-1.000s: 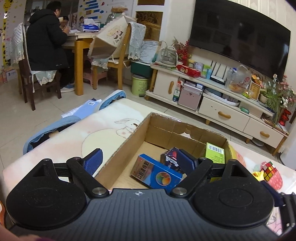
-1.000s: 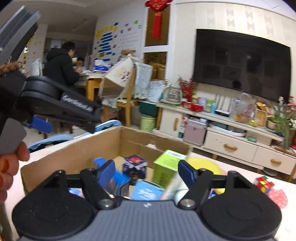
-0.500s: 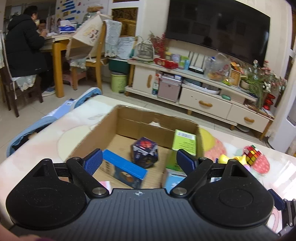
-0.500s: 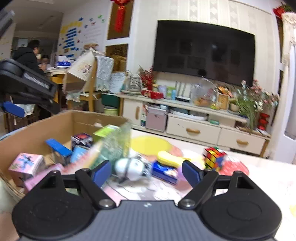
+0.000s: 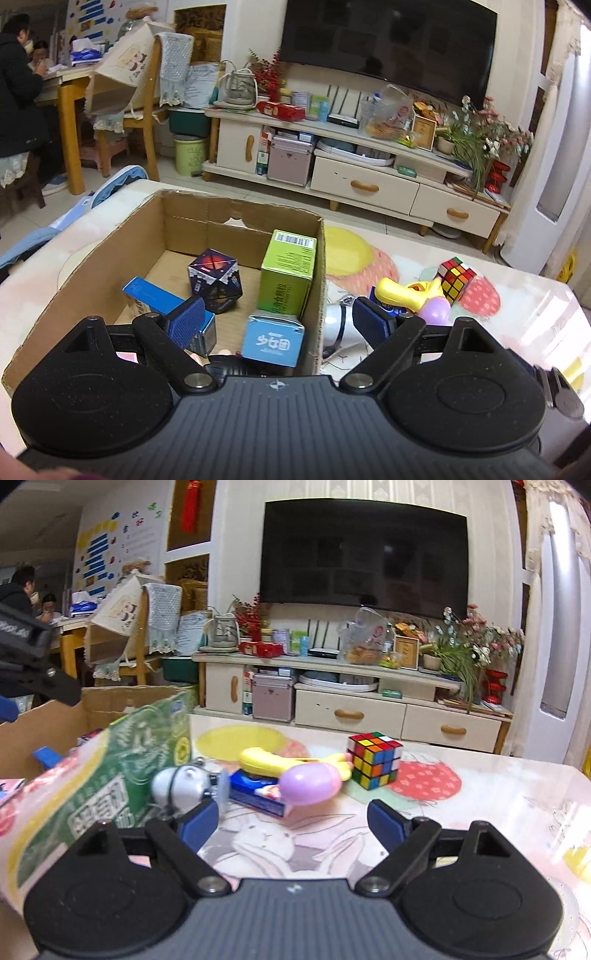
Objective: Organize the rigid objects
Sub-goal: 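Grasp the yellow toy with purple ball top with the right gripper and lift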
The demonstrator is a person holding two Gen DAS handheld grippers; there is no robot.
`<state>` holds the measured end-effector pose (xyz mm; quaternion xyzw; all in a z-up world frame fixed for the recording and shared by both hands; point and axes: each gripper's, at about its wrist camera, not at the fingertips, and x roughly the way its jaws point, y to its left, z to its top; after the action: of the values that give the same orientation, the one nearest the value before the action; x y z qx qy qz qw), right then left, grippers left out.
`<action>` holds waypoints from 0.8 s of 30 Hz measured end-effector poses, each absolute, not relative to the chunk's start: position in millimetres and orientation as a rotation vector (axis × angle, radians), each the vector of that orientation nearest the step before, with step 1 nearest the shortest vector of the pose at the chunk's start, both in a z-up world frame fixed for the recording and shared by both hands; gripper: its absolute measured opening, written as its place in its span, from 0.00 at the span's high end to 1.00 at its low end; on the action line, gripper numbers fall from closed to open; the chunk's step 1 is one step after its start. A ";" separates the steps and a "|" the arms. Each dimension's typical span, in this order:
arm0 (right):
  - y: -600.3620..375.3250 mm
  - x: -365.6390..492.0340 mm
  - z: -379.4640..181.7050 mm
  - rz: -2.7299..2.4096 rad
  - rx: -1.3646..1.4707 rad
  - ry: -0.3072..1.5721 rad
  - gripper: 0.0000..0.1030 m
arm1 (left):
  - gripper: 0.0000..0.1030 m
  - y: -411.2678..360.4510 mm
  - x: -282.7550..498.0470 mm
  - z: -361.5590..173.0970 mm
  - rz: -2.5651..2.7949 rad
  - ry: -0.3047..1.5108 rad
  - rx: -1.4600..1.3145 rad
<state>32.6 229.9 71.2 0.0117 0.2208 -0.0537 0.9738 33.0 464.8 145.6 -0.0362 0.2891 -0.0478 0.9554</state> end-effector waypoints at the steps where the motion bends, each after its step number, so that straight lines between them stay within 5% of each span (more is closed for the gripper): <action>1: 226.7 35.5 70.0 -0.108 0.035 0.449 0.14 | 0.00 464.3 32.6 145.7 -0.098 0.587 -0.067; 19: 148.2 124.8 34.4 -0.026 0.806 0.523 0.08 | 0.00 466.0 35.0 142.4 -0.154 0.626 -0.001; 24: 141.4 133.4 31.5 -0.019 0.887 0.522 0.19 | 0.00 465.9 36.6 140.5 -0.160 0.633 0.013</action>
<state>133.4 141.4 31.5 0.4243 0.2496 -0.0092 0.8704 36.6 465.9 140.5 0.0061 0.3110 -0.0787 0.9471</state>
